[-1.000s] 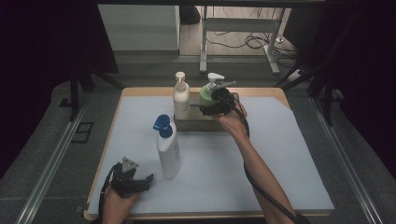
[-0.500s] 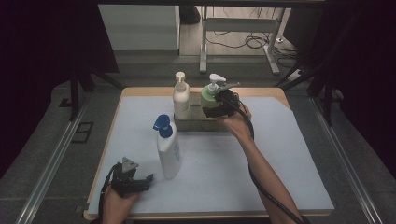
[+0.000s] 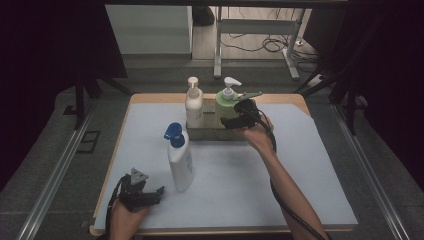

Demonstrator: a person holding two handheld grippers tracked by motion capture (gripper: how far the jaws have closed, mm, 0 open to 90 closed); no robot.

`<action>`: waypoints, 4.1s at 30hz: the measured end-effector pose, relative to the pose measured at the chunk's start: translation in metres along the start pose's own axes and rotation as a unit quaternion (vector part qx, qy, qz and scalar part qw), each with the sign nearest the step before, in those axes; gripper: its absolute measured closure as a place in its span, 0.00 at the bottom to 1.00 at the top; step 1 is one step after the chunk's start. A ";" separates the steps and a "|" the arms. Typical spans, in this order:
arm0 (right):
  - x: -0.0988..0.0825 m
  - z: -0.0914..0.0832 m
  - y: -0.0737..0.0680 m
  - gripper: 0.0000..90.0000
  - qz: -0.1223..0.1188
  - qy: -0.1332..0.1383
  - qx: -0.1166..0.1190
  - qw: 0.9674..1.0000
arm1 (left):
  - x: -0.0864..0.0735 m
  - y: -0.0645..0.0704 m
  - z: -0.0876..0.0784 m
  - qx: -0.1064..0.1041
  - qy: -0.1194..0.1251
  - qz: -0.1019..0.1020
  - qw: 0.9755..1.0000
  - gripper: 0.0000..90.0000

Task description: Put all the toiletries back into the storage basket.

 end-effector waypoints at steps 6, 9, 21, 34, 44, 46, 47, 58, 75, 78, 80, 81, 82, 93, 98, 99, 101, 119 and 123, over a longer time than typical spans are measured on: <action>-0.009 -0.012 0.003 0.27 0.002 0.009 0.011 1.000 | 0.000 0.000 0.000 0.000 0.000 0.000 1.000 0.14; -0.013 -0.019 0.007 0.38 0.008 0.010 0.023 1.000 | 0.000 0.000 0.000 0.000 0.000 0.000 1.000 0.14; -0.026 -0.029 0.031 0.83 0.027 0.022 -0.009 0.999 | 0.000 0.000 0.000 0.001 0.000 0.000 1.000 0.14; -0.019 0.005 0.040 0.99 0.046 -0.008 -0.016 0.999 | 0.000 0.000 0.000 0.001 0.000 0.000 1.000 0.14; -0.017 0.017 0.040 0.99 0.025 0.003 -0.025 0.999 | 0.000 0.000 0.000 0.000 0.000 0.000 1.000 0.14; -0.017 0.020 0.040 0.99 0.036 0.003 -0.029 0.999 | 0.000 0.000 0.000 0.000 0.000 0.000 1.000 0.14; -0.016 0.021 0.040 0.99 0.044 0.002 -0.024 0.999 | 0.000 0.000 0.000 0.000 0.000 0.000 1.000 0.14; -0.016 0.033 0.040 0.99 0.068 -0.010 -0.018 0.997 | 0.000 0.000 0.000 0.000 0.000 -0.001 1.000 0.14; -0.014 0.042 0.034 0.99 0.073 -0.017 0.002 0.997 | 0.000 0.000 0.000 0.000 -0.001 0.000 1.000 0.14; -0.013 0.043 0.030 0.99 0.071 -0.016 0.005 0.997 | 0.000 0.000 0.000 0.001 0.000 0.001 1.000 0.14; -0.012 0.044 0.028 0.99 0.069 -0.018 0.006 0.997 | 0.000 0.000 0.000 0.001 0.000 0.001 1.000 0.14; -0.012 0.045 0.027 0.99 0.070 -0.017 0.008 0.997 | 0.000 0.000 0.000 0.001 -0.001 0.001 1.000 0.14; -0.011 0.046 0.026 0.99 0.072 -0.016 0.009 0.997 | 0.000 0.000 0.000 0.001 0.000 0.001 1.000 0.14; -0.006 0.050 0.015 0.99 0.070 -0.016 0.019 0.997 | 0.000 0.000 0.000 0.000 0.000 -0.001 1.000 0.14; -0.004 0.051 0.010 0.99 0.067 -0.019 0.021 0.997 | 0.000 0.000 0.000 0.000 0.000 -0.001 1.000 0.14; -0.005 0.052 0.009 0.99 0.067 -0.020 0.020 0.997 | 0.000 0.000 0.000 0.000 0.000 -0.001 1.000 0.14; -0.005 0.052 0.009 0.99 0.069 -0.021 0.018 0.997 | 0.000 0.000 0.000 0.000 -0.001 -0.001 1.000 0.14; -0.007 0.046 0.010 0.81 0.045 -0.022 -0.011 0.999 | 0.000 0.000 0.000 0.000 0.000 0.000 1.000 0.14; -0.009 0.038 0.010 0.75 0.024 -0.016 -0.026 0.999 | 0.000 0.000 0.000 0.000 0.000 0.000 1.000 0.14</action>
Point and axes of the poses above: each handheld gripper's, and its own axes: z roughly forward along the jaws, x roughly out of its top, y roughly to its right, the point moved 2 cm from there along z, roughly forward along the jaws, and after that the axes turned 14 degrees about -y, right-handed, at the moved point
